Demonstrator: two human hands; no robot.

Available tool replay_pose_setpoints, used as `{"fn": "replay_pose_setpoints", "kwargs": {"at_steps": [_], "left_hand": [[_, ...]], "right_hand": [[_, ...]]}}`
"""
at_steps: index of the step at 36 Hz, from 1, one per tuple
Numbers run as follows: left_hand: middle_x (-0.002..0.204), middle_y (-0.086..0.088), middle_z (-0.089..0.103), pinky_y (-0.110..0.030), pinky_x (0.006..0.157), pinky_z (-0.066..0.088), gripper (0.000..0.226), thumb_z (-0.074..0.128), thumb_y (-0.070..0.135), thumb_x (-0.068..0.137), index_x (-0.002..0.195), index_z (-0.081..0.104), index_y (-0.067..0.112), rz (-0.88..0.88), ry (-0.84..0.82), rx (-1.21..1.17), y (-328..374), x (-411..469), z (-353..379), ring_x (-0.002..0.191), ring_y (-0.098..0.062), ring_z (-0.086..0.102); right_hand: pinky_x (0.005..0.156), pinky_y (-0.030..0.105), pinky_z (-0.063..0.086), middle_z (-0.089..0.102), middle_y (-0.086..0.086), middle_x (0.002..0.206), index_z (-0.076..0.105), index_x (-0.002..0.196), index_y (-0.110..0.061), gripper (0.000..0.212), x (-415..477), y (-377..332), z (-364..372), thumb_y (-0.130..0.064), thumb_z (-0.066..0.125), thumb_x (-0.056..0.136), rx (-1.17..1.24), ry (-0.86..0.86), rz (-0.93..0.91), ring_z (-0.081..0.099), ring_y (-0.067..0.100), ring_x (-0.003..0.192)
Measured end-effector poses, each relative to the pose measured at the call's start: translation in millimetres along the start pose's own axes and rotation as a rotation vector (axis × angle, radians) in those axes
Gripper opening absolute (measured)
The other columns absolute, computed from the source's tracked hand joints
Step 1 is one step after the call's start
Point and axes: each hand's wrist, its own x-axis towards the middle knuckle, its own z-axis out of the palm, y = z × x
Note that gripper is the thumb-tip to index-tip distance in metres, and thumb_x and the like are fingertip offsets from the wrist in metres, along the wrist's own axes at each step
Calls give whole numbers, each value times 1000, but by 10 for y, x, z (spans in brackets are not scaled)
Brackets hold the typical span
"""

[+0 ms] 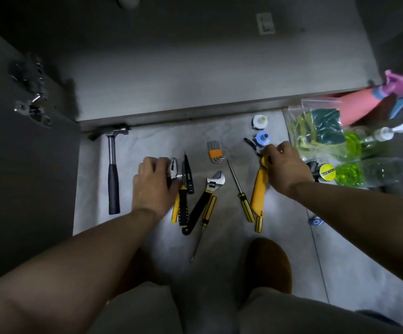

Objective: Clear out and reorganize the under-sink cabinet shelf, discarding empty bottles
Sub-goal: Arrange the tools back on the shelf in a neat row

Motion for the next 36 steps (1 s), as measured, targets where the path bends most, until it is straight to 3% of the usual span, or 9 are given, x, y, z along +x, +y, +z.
{"fn": "replay_pose_setpoints", "kwargs": {"at_steps": [4, 7, 10, 15, 19, 24, 29, 33, 36], "left_hand": [[123, 0, 42, -42, 93, 47, 64, 76, 50, 80, 132, 48, 27, -72, -84, -83, 99, -76, 107, 116, -23, 44], [129, 0, 43, -40, 95, 48, 75, 79, 51, 75, 136, 42, 27, -85, -121, -97, 73, -154, 138, 120, -22, 43], [128, -1, 42, -41, 89, 51, 77, 82, 44, 75, 137, 39, 27, -63, -127, -78, 25, -213, 147, 120, -24, 43], [125, 3, 37, -39, 77, 53, 80, 84, 40, 74, 137, 35, 33, -72, -134, -92, 50, -210, 141, 118, -21, 39], [124, 3, 38, -42, 75, 56, 76, 82, 47, 76, 135, 36, 35, -90, -112, -80, 30, -260, 129, 118, -22, 43], [123, 3, 44, -37, 71, 47, 77, 76, 66, 75, 131, 32, 36, -248, -145, -108, -10, -301, 126, 115, -20, 47], [126, 0, 49, -40, 79, 53, 73, 74, 66, 78, 131, 35, 33, -234, -212, -101, -47, -267, 118, 117, -21, 49], [124, 1, 50, -41, 80, 55, 74, 74, 64, 78, 132, 37, 31, -219, -206, -104, -51, -265, 123, 117, -21, 50], [122, 2, 50, -38, 77, 52, 72, 74, 65, 78, 131, 38, 30, -208, -194, -108, -51, -275, 156, 116, -21, 51]], "right_hand": [[85, 51, 52, 38, 15, 129, 42, 135, -19, 47, 9, -3, 44, -19, 60, 92, -14, -48, 62, 42, 37, 120], [90, 46, 47, 44, 16, 128, 47, 131, -12, 45, -30, -89, 61, -19, 60, 88, -66, 45, 19, 45, 35, 117], [86, 46, 46, 50, 17, 121, 54, 124, -8, 43, -73, -263, 59, -16, 61, 82, -93, 121, -131, 50, 36, 106], [77, 43, 55, 49, 9, 121, 58, 123, -13, 32, -170, -652, 120, -14, 59, 91, 45, -20, -568, 56, 26, 101], [88, 42, 52, 41, 9, 140, 47, 140, -19, 57, -168, -909, 330, -18, 66, 86, -102, -75, -608, 44, 29, 121], [90, 44, 52, 41, 11, 141, 38, 144, -22, 64, -21, -950, 409, -22, 67, 86, -302, -60, -643, 45, 33, 123], [75, 41, 55, 46, 11, 134, 34, 147, -23, 66, 97, -920, 370, -28, 66, 90, -337, -165, -719, 61, 28, 99], [58, 34, 46, 44, 9, 136, 36, 144, -24, 65, 59, -827, 341, -28, 67, 87, -363, -166, -769, 57, 22, 71], [57, 32, 42, 45, 9, 137, 37, 145, -22, 64, -5, -736, 276, -30, 65, 88, -406, -123, -818, 61, 24, 70]]}}
